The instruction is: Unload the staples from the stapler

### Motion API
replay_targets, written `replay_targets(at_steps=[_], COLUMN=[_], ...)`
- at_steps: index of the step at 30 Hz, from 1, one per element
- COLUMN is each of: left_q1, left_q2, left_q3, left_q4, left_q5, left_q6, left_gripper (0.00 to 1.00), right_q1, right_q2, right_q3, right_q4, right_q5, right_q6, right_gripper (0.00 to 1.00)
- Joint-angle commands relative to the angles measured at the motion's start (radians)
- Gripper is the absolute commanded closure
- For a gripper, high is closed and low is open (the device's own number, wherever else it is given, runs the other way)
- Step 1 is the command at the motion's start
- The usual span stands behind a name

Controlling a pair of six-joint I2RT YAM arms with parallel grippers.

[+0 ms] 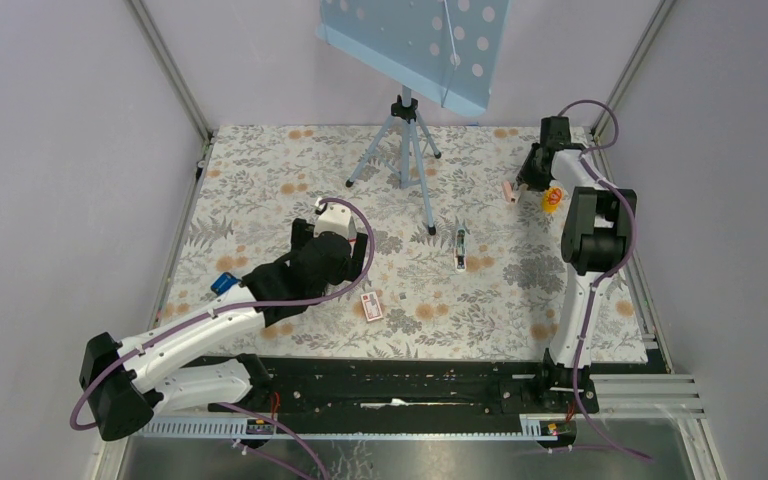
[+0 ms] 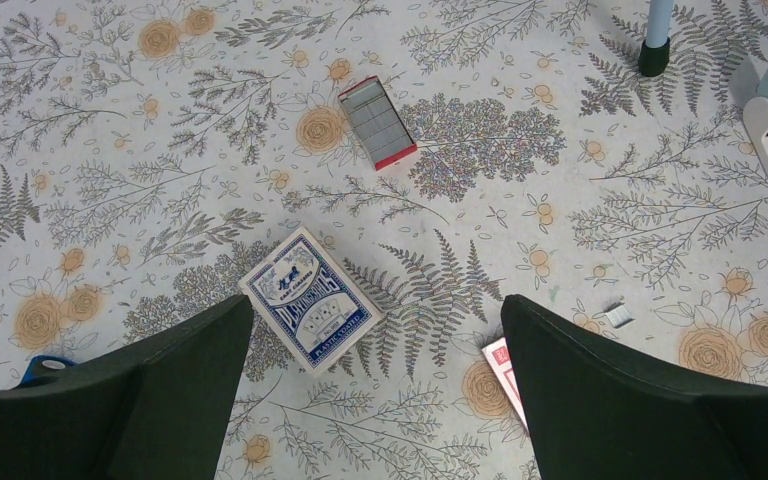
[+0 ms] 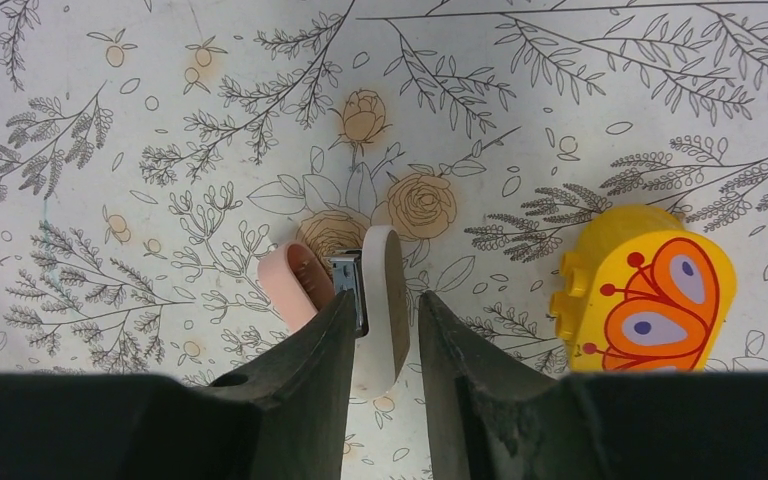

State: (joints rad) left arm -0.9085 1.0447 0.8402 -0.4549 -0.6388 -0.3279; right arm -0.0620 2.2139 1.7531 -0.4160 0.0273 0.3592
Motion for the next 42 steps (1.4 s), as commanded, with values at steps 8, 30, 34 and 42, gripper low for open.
replay_targets(at_steps=[8,30,34,42], left_q1=[0.004,0.004,0.005,0.005], left_q2=[-0.003,-0.116,-0.089,-0.069], left_q3=[0.011,0.005,-0.004,-0.096], left_q4=[0.021,0.251,0.386,0.608], left_q5=[0.002,0.237,0.324,0.429], left_q6=[0.016,-0.059,-0.152,-0.318], left_gripper=[0.01,0.01,0.01,0.01], right_q1=[0.001,0.129,0.323,0.615], right_q2=[0.061,-0.745,-0.973,-1.372], right_q3=[0.051,-0.782,-0.972,-1.256], right_q4=[-0.04,0.304,0.371,0.508], right_q5=[-0.025,0.01,0.045,0.119], right_q6=[-0.021,0.102,0.152,0.513], right_gripper=[0.77,1.0,1.0,1.0])
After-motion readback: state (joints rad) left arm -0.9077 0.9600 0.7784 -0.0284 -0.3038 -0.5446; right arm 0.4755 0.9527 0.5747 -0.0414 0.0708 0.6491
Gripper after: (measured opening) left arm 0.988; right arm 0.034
